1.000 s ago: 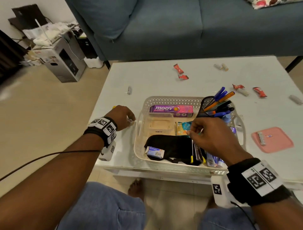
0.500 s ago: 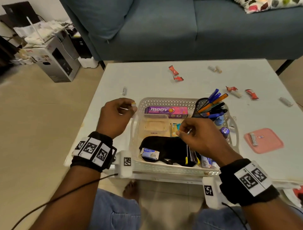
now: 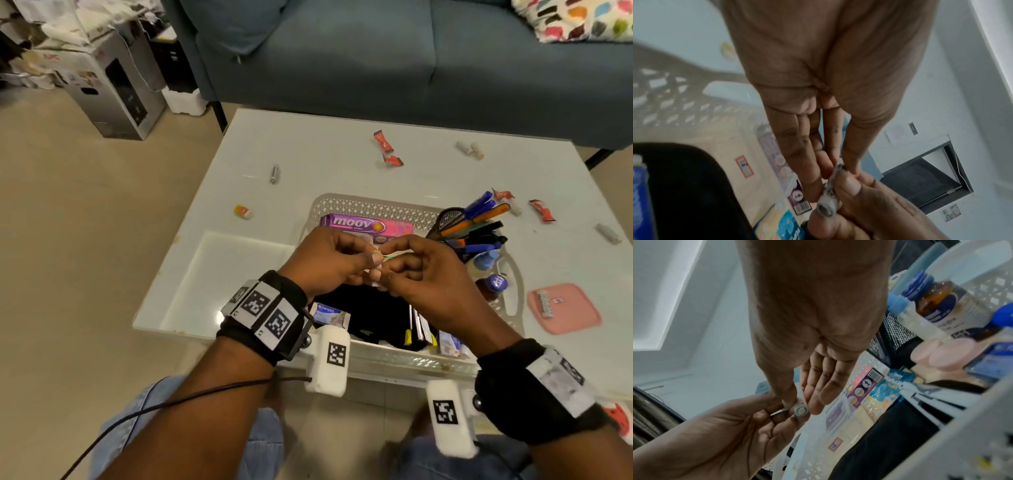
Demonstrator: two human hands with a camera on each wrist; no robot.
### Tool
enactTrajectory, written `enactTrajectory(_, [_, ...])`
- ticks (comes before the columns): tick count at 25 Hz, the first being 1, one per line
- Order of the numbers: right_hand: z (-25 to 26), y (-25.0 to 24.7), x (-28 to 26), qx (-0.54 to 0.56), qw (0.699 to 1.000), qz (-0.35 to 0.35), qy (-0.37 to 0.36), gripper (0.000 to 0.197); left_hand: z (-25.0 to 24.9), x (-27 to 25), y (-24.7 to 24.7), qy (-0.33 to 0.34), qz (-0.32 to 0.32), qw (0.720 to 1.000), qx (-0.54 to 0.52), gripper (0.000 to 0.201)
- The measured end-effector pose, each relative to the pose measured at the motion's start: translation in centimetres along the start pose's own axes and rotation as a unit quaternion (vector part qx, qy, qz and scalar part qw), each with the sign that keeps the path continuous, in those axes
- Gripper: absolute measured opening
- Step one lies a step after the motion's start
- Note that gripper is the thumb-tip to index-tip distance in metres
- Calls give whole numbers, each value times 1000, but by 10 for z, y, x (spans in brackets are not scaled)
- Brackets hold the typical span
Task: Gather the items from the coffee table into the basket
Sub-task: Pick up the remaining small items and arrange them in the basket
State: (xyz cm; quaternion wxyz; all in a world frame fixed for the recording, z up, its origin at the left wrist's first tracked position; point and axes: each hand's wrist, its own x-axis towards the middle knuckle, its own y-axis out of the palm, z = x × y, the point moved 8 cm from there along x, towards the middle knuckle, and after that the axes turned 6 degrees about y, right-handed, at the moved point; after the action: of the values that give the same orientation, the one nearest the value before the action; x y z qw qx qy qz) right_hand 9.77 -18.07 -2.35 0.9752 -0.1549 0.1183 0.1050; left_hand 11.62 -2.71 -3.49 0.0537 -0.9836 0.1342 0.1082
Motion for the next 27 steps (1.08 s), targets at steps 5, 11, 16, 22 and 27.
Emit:
enactTrajectory(5, [9,14,26,15,998,-43,51,29,-16,-4,-78,48,-177,951,248,14])
enactTrajectory(11, [10,47,97,-177,977,-10,118,13,13,-13,-113,-72,-169,951,247,12])
enactTrajectory(16, [13,86,119,-425,901,5,91,31,11,-8,-112,-64,-170,957,227,7])
enactTrajectory(22, [27,49,84,-253,965,-59,36,24,14,-6,-112,-70,-161,959,223,9])
enactTrajectory(27, [15,3,5,-257,961,-89,-41,20,6,-7,-114,-65,-143,958,241,10])
